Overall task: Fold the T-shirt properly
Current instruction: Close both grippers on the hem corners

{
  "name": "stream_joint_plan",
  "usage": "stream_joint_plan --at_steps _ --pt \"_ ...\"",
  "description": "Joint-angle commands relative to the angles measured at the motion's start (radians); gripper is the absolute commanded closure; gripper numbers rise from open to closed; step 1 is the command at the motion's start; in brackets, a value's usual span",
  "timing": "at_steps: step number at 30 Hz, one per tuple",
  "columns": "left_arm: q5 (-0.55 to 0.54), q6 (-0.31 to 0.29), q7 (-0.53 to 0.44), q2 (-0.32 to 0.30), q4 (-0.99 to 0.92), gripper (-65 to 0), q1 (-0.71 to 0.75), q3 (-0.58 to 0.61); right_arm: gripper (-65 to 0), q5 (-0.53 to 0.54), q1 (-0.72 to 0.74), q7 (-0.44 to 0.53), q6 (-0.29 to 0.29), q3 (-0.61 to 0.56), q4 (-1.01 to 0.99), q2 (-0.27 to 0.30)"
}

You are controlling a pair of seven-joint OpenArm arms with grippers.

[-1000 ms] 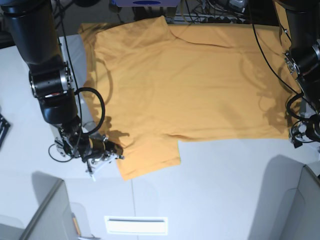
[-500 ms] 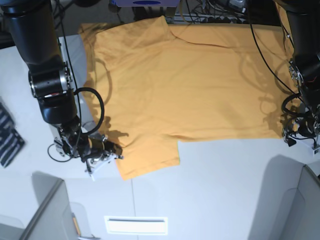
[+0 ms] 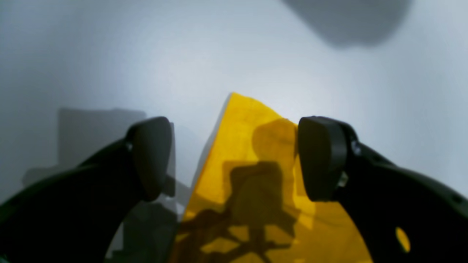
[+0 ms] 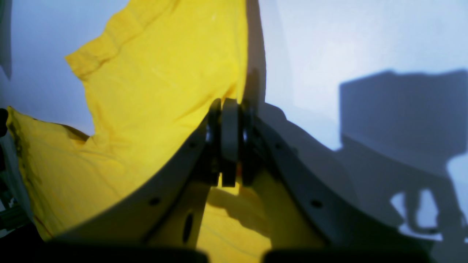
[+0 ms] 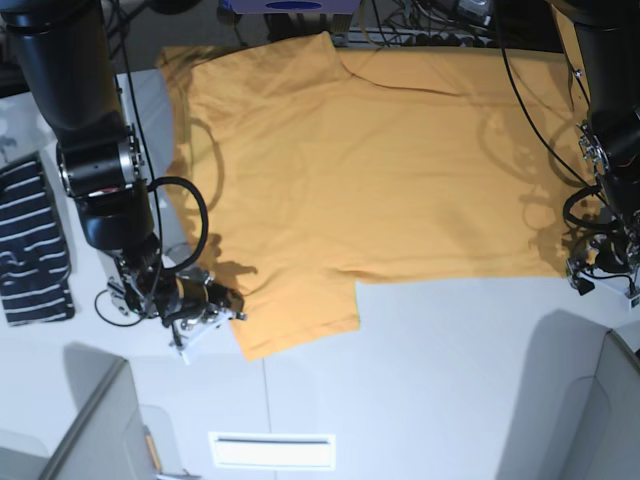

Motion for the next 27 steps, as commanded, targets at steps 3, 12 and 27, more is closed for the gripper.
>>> stream_joint_plan --at_steps 3,12,27 --pt "-0.008 -0.007 -0.012 -0.004 0.011 -49.0 -0.025 0.049 0.0 0.011 0.05 0.013 0.007 0.001 0.012 0.006" --pt "-0.02 -0.005 -0.013 -0.006 0.011 -12.8 0.002 0.138 0.0 0.011 0.044 0.013 0.007 0.001 0.012 0.006" --pt "-0.02 -0.004 -0.013 -0.007 0.077 0.0 -0.039 0.136 0.0 0.011 0.081 0.024 0.007 0.001 0.013 0.004"
